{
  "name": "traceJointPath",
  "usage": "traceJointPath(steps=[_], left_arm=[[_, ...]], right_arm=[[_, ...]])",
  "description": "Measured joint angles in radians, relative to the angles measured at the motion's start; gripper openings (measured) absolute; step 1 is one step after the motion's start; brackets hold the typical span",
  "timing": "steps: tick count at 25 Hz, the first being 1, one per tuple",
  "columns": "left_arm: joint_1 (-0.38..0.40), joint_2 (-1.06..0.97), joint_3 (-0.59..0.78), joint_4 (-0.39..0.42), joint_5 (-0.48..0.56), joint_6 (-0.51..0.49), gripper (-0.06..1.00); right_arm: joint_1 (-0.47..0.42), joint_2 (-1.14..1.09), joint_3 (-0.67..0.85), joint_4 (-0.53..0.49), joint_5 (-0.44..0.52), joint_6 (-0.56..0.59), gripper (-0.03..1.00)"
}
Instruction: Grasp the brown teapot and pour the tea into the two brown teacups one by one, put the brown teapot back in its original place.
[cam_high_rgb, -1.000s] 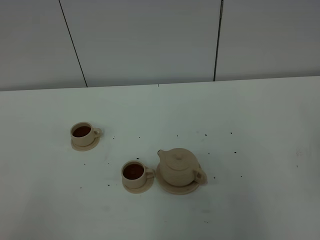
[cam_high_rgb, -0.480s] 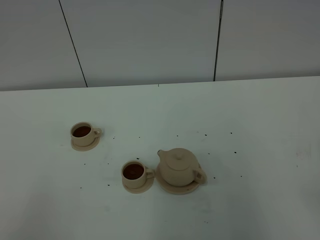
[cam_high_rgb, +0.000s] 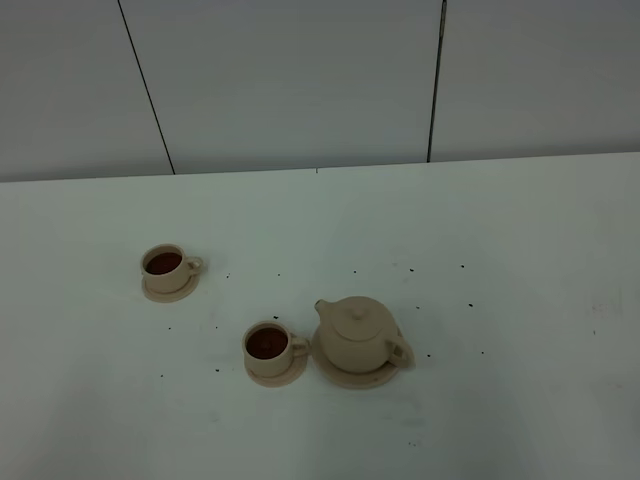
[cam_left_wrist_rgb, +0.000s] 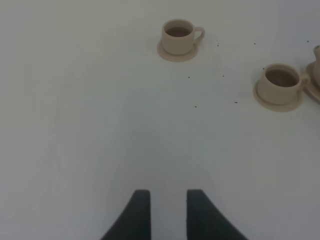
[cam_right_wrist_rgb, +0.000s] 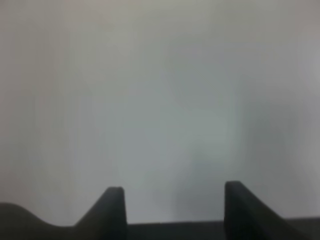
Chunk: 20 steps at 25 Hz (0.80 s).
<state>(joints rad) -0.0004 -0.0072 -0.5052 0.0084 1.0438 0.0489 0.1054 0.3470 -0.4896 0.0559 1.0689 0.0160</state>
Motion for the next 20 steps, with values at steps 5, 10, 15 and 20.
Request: traceJointPath(steps=[5, 10, 15, 20], left_arm=[[0.000, 0.000, 0.000, 0.000, 0.000, 0.000, 0.24], [0.000, 0.000, 0.000, 0.000, 0.000, 0.000, 0.24], [0.000, 0.000, 0.000, 0.000, 0.000, 0.000, 0.24], [0.000, 0.000, 0.000, 0.000, 0.000, 0.000, 0.24]], right_arm=[[0.000, -0.089, 0.001, 0.025, 0.000, -0.033, 0.44], [0.000, -0.166, 0.001, 0.026, -0.001, -0.035, 0.44], [0.000, -0.246, 0.001, 0.026, -0.001, -0.035, 0.44], [0.000, -0.330, 0.001, 0.026, -0.001, -0.035, 0.44]])
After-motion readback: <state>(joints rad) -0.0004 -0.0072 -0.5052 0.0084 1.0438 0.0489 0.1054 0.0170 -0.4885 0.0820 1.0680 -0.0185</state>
